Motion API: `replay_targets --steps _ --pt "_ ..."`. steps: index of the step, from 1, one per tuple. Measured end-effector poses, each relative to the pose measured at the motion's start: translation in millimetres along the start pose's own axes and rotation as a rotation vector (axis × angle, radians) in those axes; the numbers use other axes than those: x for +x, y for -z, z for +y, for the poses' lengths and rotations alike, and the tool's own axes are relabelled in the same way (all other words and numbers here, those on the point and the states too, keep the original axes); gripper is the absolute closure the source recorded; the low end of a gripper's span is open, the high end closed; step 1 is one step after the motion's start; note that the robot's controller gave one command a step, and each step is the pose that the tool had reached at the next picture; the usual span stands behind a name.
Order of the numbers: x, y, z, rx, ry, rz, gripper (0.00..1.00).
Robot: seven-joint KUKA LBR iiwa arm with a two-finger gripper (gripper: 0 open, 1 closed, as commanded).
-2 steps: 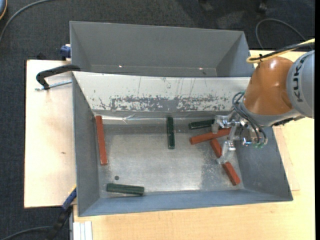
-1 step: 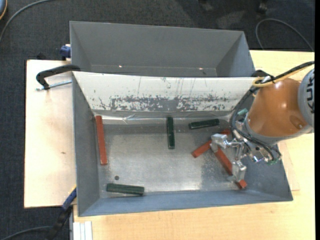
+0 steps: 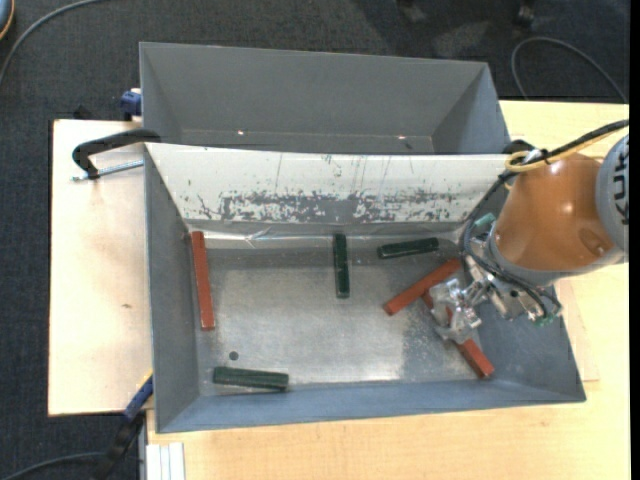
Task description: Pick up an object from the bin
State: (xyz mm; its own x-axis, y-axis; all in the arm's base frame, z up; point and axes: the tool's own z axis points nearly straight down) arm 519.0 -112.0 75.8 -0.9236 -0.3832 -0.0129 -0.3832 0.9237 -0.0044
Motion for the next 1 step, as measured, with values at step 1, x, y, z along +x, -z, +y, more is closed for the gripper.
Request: replay_targets --steps 1 --pt "3.1 -2.7 0.7 -0.003 0.000 0.008 0.00"
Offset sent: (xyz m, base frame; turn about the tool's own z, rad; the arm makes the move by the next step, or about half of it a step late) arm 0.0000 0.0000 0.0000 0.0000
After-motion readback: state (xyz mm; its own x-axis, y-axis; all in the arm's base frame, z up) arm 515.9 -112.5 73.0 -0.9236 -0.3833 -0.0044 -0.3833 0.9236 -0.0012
